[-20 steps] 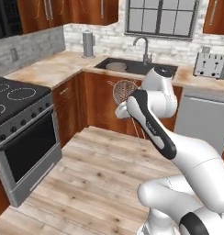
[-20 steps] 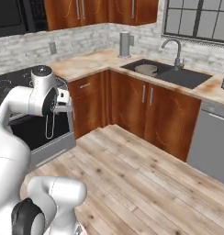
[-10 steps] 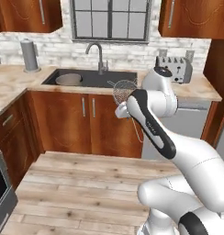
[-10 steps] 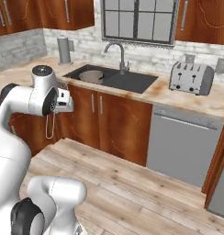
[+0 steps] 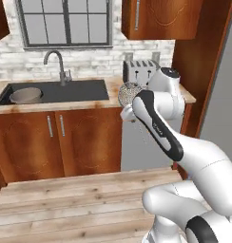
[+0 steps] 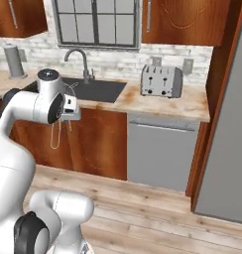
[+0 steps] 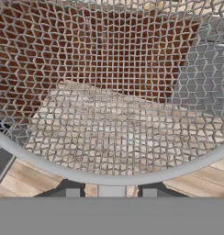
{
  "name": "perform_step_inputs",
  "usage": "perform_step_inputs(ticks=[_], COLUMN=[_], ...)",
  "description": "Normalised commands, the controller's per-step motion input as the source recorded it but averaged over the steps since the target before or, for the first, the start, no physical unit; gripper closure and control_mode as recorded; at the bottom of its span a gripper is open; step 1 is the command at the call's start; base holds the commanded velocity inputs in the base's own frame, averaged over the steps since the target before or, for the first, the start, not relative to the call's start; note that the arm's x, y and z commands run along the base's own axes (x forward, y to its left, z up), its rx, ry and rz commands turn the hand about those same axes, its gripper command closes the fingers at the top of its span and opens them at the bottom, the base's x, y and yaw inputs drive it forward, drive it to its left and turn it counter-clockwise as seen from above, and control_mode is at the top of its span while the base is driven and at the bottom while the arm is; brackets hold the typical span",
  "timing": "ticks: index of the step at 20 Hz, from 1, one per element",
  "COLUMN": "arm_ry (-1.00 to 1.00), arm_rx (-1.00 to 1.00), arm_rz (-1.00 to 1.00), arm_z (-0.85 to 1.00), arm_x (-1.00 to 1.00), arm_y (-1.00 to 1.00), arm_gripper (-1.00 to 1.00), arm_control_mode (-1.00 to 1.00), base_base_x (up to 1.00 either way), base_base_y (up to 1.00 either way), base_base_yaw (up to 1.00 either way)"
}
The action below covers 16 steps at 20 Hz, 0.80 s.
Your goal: Pick the pot and strainer and place them in the sink. Then turn on the water.
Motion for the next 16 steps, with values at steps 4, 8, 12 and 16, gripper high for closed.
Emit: perform_step_inputs(ticks=[4,8,12,16], arm_ry=[0.00,0.00,0.00,0.00], arm_rx=[0.00,0.00,0.00,0.00], arm_rz=[0.00,0.00,0.00,0.00], arm_z=[0.00,0.00,0.00,0.00], arm_x=[0.00,0.00,0.00,0.00], arm_y=[0.00,0.00,0.00,0.00], arm_gripper=[1.00,1.00,1.00,1.00], arm_control_mode=[1.00,1.00,1.00,1.00], base_base_x=[0.04,0.00,0.00,0.00], base_base_y=[0.48,0.67,0.88,0.97], base_base_yaw=[-0.44,-0.42,-0.31,-0.12])
